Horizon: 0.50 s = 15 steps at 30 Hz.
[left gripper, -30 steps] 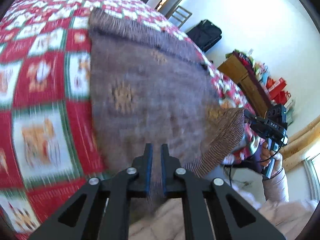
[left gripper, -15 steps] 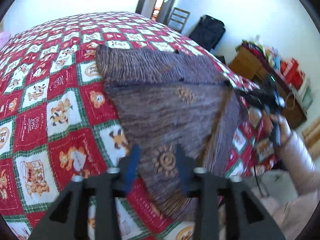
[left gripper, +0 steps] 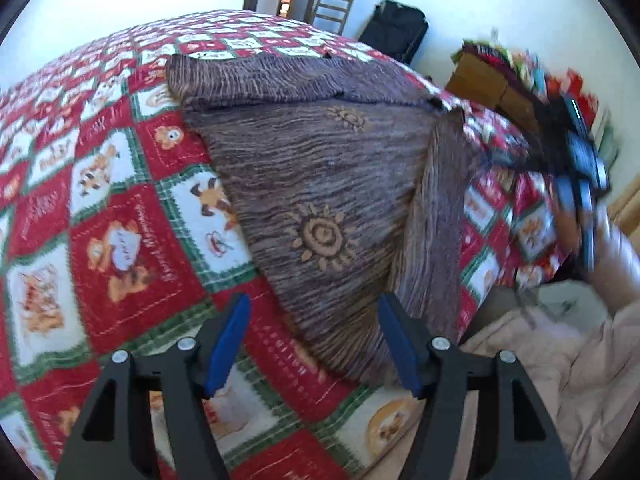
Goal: Fold small clothes
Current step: 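Lay the folded hem down and open both tools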
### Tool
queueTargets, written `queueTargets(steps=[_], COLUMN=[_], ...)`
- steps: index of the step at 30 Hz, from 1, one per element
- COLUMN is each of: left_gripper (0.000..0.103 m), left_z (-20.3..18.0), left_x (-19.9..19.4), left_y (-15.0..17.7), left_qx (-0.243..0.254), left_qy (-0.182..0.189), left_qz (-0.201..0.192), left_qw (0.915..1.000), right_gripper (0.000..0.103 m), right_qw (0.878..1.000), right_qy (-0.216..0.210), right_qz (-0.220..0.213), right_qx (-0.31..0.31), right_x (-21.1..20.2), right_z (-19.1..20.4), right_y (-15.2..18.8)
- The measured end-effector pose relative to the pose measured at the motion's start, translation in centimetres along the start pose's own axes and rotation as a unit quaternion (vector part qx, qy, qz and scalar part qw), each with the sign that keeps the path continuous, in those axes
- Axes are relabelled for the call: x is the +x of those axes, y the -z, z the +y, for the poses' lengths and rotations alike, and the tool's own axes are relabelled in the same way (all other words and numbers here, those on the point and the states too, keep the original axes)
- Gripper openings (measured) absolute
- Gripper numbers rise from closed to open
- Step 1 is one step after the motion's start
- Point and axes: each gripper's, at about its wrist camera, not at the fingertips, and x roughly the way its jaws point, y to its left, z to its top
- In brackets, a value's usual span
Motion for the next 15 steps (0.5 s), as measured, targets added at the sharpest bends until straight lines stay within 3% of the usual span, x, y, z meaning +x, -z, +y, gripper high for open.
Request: queueTargets(steps=[5,12,14,15], left_gripper=[0.068,0.068,0.068,0.068], left_z=[0.6,2.5,3.4,3.9], left_x=[0.2,-3.2,-4.0,-4.3], left_y=[-0.9,-0.2,0.4,0.7], left_qx=[-0.045,-0.086,-0.104,-0.114], left_qy=[0.019,-0.004,-0.008,-0.007], left_qz=[-0.022,-0.068,-0.077,-0.081], left_qw=[0.9986,0.994,0.9915,0.9902], right_gripper=[0.083,0.077,0.063,0.062], right_qw=[0.998,0.993,0.986,0.981], right_qy=[-0.004,-0.058,-0.11,-0.133], right_qz=[0.057,0.103,0.126,0.137], right_qx=[0.013,0.007,0.017,0.027], right_x=[4.3,9.1,10.1,10.6], right_z=[0.9,3.6,4.2,4.4], right_y=[4.1,4.9,5.1,5.2])
